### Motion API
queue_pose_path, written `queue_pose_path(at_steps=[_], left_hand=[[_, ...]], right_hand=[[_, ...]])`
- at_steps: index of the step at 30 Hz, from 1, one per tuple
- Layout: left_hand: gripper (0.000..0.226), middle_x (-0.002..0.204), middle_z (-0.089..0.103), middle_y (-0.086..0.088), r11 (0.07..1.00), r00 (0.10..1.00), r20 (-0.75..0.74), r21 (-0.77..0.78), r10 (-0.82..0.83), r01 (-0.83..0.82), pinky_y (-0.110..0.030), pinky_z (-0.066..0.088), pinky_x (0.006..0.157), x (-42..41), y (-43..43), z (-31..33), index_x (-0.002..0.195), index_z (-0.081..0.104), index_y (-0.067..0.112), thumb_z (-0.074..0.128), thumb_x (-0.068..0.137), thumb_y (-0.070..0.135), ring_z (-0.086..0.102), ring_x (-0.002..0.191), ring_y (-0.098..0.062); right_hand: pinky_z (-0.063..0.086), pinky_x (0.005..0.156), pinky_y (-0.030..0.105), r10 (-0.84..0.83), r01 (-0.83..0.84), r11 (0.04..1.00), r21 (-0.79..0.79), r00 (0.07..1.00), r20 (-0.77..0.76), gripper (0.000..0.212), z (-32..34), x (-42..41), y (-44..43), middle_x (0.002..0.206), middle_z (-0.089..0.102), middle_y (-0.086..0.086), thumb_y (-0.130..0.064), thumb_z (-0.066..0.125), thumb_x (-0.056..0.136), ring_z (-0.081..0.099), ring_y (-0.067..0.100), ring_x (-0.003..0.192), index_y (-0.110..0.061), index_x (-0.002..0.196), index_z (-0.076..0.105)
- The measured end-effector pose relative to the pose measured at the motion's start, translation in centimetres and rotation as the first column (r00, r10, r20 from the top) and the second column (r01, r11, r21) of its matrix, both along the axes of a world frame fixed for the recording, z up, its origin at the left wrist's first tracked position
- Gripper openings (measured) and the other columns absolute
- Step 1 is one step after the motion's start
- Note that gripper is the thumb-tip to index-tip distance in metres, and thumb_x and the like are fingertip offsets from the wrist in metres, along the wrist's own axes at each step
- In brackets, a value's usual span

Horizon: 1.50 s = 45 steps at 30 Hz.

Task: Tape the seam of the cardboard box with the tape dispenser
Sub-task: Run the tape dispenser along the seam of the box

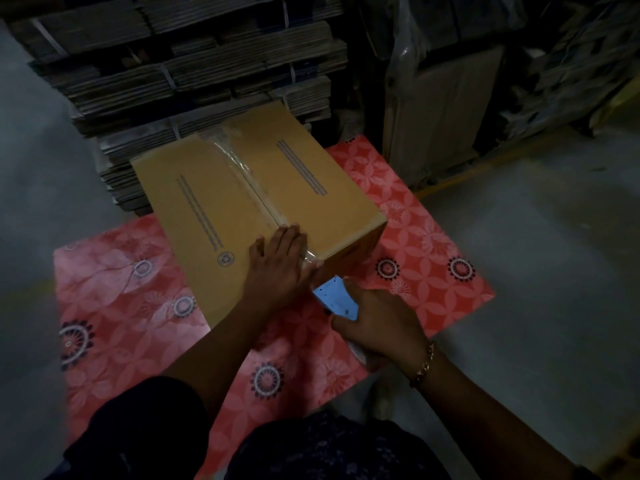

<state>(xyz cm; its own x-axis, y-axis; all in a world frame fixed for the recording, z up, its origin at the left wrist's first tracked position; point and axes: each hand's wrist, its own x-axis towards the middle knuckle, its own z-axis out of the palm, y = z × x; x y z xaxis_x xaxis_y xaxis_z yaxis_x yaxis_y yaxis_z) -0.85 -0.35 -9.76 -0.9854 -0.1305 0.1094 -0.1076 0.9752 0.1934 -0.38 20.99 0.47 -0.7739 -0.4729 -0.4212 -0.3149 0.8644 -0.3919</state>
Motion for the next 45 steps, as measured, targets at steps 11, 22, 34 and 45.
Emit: queue_pose_path(at_steps=[11,22,34,45], left_hand=[[0.075,0.155,0.050,-0.010,0.995,0.999,-0.039,-0.097,-0.010,0.006,-0.060,0.030,0.111,0.0,0.1,-0.2,0.144,0.052,0.010,0.034,0.097,0.067,0.043,0.145,-0.028],[0.101,0.161,0.039,-0.018,0.982,0.991,0.116,-0.168,-0.070,0.089,-0.068,0.031,0.110,0.1,0.0,-0.2,0.151,0.038,0.004,0.079,0.071,0.049,0.037,0.147,-0.038],[0.077,0.153,0.051,-0.017,0.977,0.998,0.003,-0.205,0.065,-0.062,-0.066,0.029,0.112,-0.4,2.1,-1.0,0.140,0.050,0.005,0.049,0.095,0.067,0.043,0.144,-0.036],[0.086,0.160,0.042,-0.015,0.979,0.993,-0.039,-0.168,0.115,-0.120,-0.064,0.029,0.114,1.0,2.3,0.6,0.148,0.047,0.014,0.035,0.092,0.077,0.038,0.147,-0.037]], right_hand=[[0.054,0.097,0.032,0.055,-0.150,0.964,0.221,0.922,0.383,0.066,-6.8,-3.1,1.2,0.129,0.071,-0.008,-0.073,0.053,0.066,0.069,0.017,0.110,-0.037,0.119,0.072],[0.052,0.091,0.026,-0.167,0.211,0.966,-0.148,0.950,0.262,0.064,-4.2,-2.2,4.7,0.128,0.069,-0.013,-0.048,0.076,0.077,0.067,0.009,0.108,-0.038,0.137,0.058],[0.056,0.093,0.037,-0.209,0.278,0.919,-0.278,0.944,0.254,0.066,-3.1,-3.2,9.3,0.115,0.070,-0.015,-0.040,0.080,0.074,0.068,0.009,0.102,-0.042,0.136,0.057],[0.051,0.083,0.018,-0.090,0.162,0.918,-0.361,0.974,0.208,0.068,-1.8,-5.0,12.3,0.116,0.064,-0.021,-0.034,0.081,0.080,0.063,0.000,0.099,-0.041,0.141,0.052]])
